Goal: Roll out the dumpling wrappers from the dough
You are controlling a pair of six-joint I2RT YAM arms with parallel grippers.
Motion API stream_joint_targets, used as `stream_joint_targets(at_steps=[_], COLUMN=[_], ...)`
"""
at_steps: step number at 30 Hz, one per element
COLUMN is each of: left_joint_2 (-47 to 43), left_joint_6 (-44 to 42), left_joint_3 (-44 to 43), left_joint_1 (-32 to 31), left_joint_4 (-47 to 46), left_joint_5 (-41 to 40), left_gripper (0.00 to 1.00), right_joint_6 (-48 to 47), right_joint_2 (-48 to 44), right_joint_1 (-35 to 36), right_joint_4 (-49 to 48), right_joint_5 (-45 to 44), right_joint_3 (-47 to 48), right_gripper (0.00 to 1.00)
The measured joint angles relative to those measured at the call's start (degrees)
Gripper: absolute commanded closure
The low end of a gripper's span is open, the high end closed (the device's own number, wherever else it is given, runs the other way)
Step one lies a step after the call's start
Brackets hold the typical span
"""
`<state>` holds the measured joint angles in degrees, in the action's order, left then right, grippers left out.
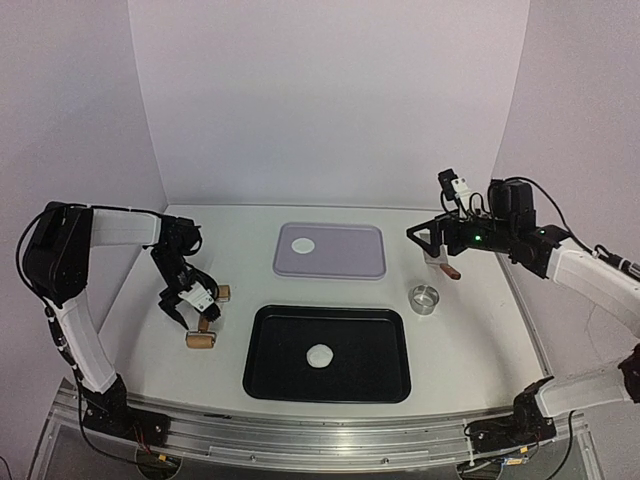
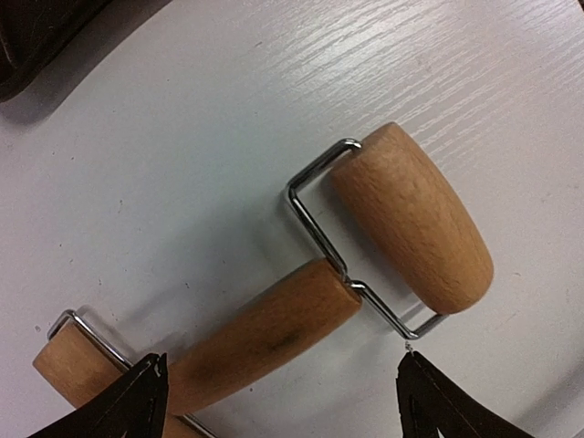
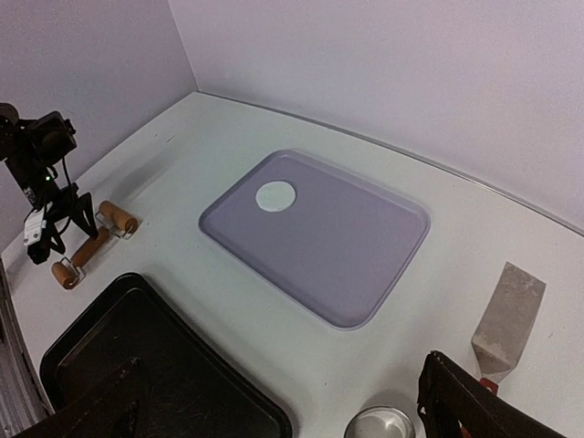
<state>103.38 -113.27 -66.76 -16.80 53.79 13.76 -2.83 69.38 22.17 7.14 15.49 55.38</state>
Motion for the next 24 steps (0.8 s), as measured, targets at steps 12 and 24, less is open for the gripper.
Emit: stream_joint_targets(at_steps=[12, 24], left_joint_2=[3.7, 4.3], left_joint_6=[-0.4, 0.0], left_joint_3=[1.3, -1.2], left_joint_1=[-1.2, -1.2], left_joint_4=[-5.1, -9.2], left_joint_5=[1.1, 12.4], left_gripper=[0.74, 1.0], right_joint_6=[-0.1, 14.5], right_joint_2=[4.5, 17.8], right_joint_1=[4.7, 14.0], right_joint_4=[0.2, 1.6], right_joint_5=[-0.7, -3.5], right_joint_3=[2.9, 19.3], right_gripper=[0.03, 0.15])
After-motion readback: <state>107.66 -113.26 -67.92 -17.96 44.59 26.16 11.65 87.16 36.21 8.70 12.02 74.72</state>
